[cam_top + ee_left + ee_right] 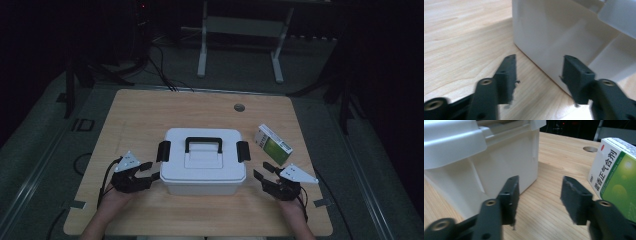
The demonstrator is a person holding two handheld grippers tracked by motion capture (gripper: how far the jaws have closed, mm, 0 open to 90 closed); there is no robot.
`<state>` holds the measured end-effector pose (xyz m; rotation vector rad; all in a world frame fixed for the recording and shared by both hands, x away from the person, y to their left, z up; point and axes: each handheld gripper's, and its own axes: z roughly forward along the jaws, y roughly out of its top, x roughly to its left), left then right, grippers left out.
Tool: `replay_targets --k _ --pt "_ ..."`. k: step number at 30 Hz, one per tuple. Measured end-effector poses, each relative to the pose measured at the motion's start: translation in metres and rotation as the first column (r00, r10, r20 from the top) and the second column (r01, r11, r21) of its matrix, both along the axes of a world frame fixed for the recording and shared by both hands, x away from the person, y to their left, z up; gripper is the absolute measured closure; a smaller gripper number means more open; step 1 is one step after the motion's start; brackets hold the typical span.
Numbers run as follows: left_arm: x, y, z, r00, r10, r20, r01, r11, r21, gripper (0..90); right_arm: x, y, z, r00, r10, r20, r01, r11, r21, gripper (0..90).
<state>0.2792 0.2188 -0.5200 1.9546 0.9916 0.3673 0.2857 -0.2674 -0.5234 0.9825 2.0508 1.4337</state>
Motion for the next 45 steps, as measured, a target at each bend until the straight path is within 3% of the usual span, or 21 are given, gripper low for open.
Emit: replay_targets --k 4,9,13,16,21,25,26,30,34,43,45 --pt "0.005 0.007 0.0 0.9978 -0.041 -0.052 0.04 0.9991 -0.011 34.4 0.002 -0.005 -0.002 0.9992 0.03 -0.025 -0.029 0.9992 0.028 25.7" --pt "0.007 0.014 -0.001 0.995 -0.066 -0.075 0.065 0.9977 -0.02 27.1 0.003 -0.007 -0.007 0.9951 0.083 -0.055 -0.079 0.9951 0.059 17.0" --pt "0.007 0.018 0.0 0.9932 -0.08 -0.085 0.08 0.9968 0.0 25.4 0.006 -0.008 -0.009 0.9948 0.088 -0.051 -0.084 0.9942 0.067 15.8" --pt "0.007 0.019 0.0 0.9905 -0.089 -0.105 0.093 0.9953 0.028 23.5 0.007 -0.01 -0.011 0.9959 0.08 -0.042 -0.078 0.9959 0.046 14.8" --pt "0.007 0.022 -0.002 0.98 -0.116 -0.161 0.128 0.9897 0.064 23.2 0.007 -0.014 -0.012 0.9967 0.063 -0.051 -0.06 0.9964 0.06 14.3" --pt "0.007 0.025 -0.002 0.9732 -0.128 -0.191 0.146 0.9856 0.085 23.2 0.005 -0.016 -0.013 0.9962 0.071 -0.052 -0.069 0.9969 0.037 14.3" --pt "0.008 0.027 -0.001 0.9673 -0.146 -0.207 0.169 0.9806 0.099 23.1 0.004 -0.016 -0.013 0.9961 0.071 -0.052 -0.069 0.997 0.033 14.3" --pt "0.009 0.029 0.002 0.9611 -0.153 -0.23 0.189 0.9709 0.147 23.2 0.002 -0.019 -0.014 0.9957 0.073 -0.058 -0.071 0.997 0.033 14.3" --pt "0.012 0.031 0.006 0.9507 -0.158 -0.267 0.212 0.9591 0.188 23.2 0.001 -0.02 -0.016 0.9959 0.073 -0.053 -0.072 0.9972 0.02 14.3" --pt "0.018 0.031 0.017 0.9266 -0.153 -0.343 0.26 0.9214 0.289 23.2 0.002 -0.02 -0.02 0.9959 0.064 -0.063 -0.064 0.9979 0.014 14.3" --pt "0.019 0.031 0.019 0.9176 -0.159 -0.364 0.277 0.9133 0.299 23.2 0.001 -0.021 -0.019 0.9959 0.067 -0.061 -0.065 0.9976 0.024 14.3"
